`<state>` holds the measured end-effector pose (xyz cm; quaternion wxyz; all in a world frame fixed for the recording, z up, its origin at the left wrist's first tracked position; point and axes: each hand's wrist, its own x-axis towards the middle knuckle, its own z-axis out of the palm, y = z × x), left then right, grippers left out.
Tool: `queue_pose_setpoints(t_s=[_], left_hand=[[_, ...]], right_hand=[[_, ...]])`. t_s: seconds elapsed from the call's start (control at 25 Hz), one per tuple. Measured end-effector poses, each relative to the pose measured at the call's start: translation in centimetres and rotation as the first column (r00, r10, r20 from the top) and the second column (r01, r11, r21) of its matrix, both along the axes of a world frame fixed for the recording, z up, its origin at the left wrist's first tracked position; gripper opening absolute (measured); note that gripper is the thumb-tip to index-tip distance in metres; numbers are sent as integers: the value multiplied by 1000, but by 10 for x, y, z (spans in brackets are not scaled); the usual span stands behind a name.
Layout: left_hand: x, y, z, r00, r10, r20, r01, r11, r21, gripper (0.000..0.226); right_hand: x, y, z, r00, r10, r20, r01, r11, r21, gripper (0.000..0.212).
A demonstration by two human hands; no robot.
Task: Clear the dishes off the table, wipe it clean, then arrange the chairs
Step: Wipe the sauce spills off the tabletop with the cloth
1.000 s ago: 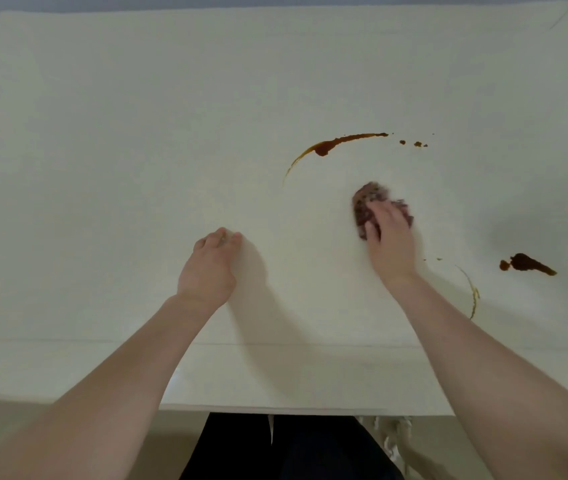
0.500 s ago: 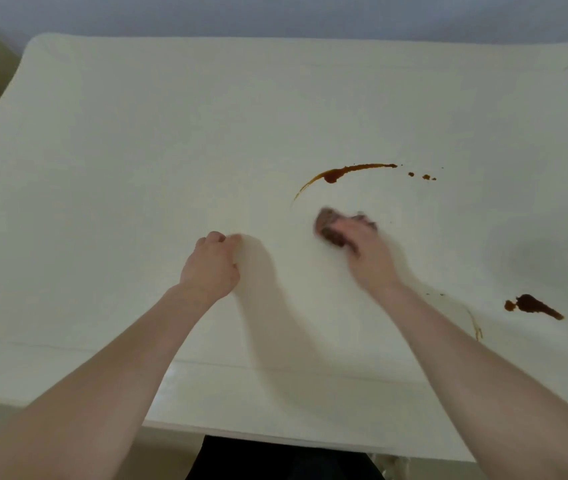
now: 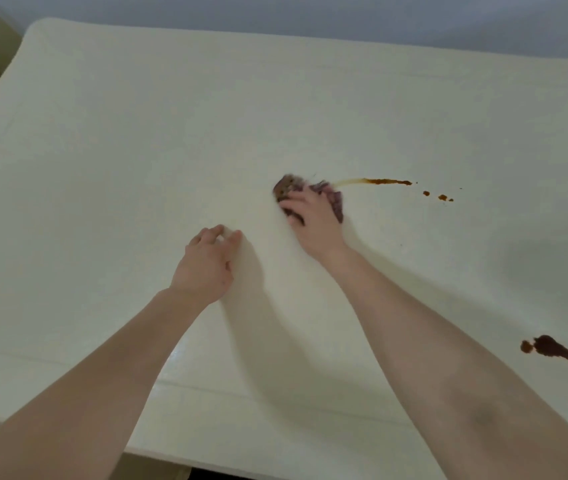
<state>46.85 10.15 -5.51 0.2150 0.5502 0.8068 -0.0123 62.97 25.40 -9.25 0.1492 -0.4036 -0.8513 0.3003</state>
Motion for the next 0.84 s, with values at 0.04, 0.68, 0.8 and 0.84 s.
queue_pose_setpoints(t_s=[0.04,0.68,0.8,0.84], left_hand=[[-1,0,1,1000,-6,24,6,1000,7,61],[-142,-152,84,640,276,718,-471,878,83,33],[-223,-200,99,593,285,753,-506,859,74,34],[-244,-211,103,564,287,774,-510,859,53,35]], right_hand=[[3,-19,2,997,57,-46,-57,998,-3,29],[-124,-201,127,467,-834,-293,-125,266,-956,39],[-200,-252,140,448,-843,-297,-145,260,-955,38],[-220,-265,143,453,-841,-295,-146,256,-955,38]])
